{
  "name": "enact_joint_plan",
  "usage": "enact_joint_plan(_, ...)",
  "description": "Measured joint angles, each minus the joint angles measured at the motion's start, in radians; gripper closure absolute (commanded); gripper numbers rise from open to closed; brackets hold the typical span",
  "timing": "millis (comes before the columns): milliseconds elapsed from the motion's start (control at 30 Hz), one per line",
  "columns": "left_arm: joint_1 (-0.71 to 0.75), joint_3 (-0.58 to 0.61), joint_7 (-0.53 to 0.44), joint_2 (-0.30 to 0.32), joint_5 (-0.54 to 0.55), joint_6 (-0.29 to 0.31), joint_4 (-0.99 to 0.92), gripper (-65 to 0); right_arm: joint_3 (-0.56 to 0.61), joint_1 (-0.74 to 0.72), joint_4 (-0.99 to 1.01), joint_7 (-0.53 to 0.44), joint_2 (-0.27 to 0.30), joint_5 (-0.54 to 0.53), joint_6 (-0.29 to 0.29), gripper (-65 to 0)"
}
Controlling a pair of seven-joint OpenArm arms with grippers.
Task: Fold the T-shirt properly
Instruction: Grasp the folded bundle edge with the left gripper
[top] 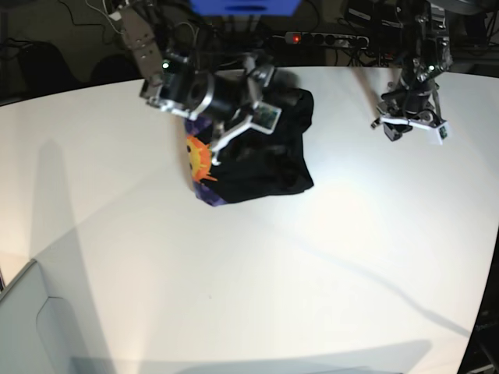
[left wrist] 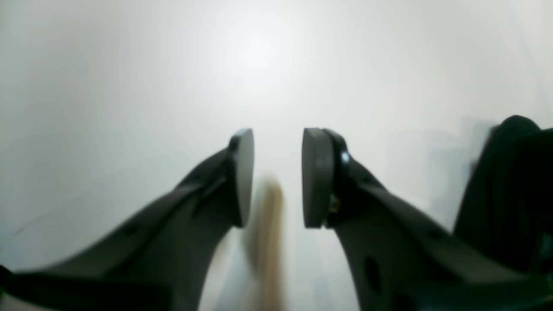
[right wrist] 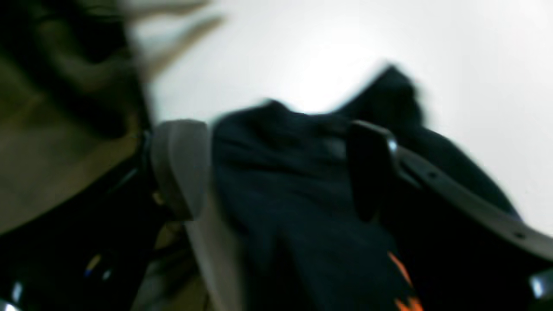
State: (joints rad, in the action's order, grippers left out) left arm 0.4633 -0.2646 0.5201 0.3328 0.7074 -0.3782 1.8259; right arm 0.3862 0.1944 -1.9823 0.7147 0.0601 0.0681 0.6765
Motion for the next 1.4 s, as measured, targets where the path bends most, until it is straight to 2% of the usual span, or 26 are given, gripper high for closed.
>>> enact_joint_plan(100, 0.003, 0.000, 0.001, -0.005, -0.001, 0.000, 0.045, -19.4, -0.054, -0.001, 0.000, 0.006, -0.003, -0.002, 0.000, -48.0)
enact_joint_plan(233, -0.002, 0.008, 0.002, -0.016, 0.000, -0.004, 0.141, -28.5, -0.131, -0.002, 0.000, 0.004, -0.008, 0.000, 0.000, -48.0)
enact_joint_plan(367, -0.069, 0.115, 0.001, -0.056, -0.004, -0.003, 0.177, -36.9, -0.192, 0.008, 0.000, 0.003, -0.011, -0.002, 0.000, -48.1)
enact_joint_plan(533, -0.126, 0.330, -0.011, -0.056, 0.000, -0.002, 0.192, -37.1, -0.283, 0.010, 0.000, 0.007, -0.008, -0.010, 0.000, -48.0)
enact_joint_plan(700, -0.131, 0.460, -0.004, -0.071, 0.000, -0.002, 0.190, -37.1, -0.434, 0.036, 0.000, 0.021, -0.008, 0.002, 0.000, -48.1)
enact_joint_plan(900, -0.140, 0.494, -0.015, -0.077, -0.003, -0.003, 0.124, -37.1, -0.507, 0.044, 0.000, 0.011, -0.008, -0.001, 0.000, -48.1)
enact_joint_plan(1133, -0.204, 0.498, -0.013, -0.137, -0.003, -0.003, -0.032, -37.1, -0.509, 0.050, 0.000, 0.012, -0.011, -0.001, 0.000, -48.1)
enact_joint_plan(1400, -0.211, 0.494, -0.013, -0.120, 0.000, 0.000, -0.045, -37.1, -0.509, 0.051, 0.002, 0.011, -0.006, -0.001, 0.000, -48.0)
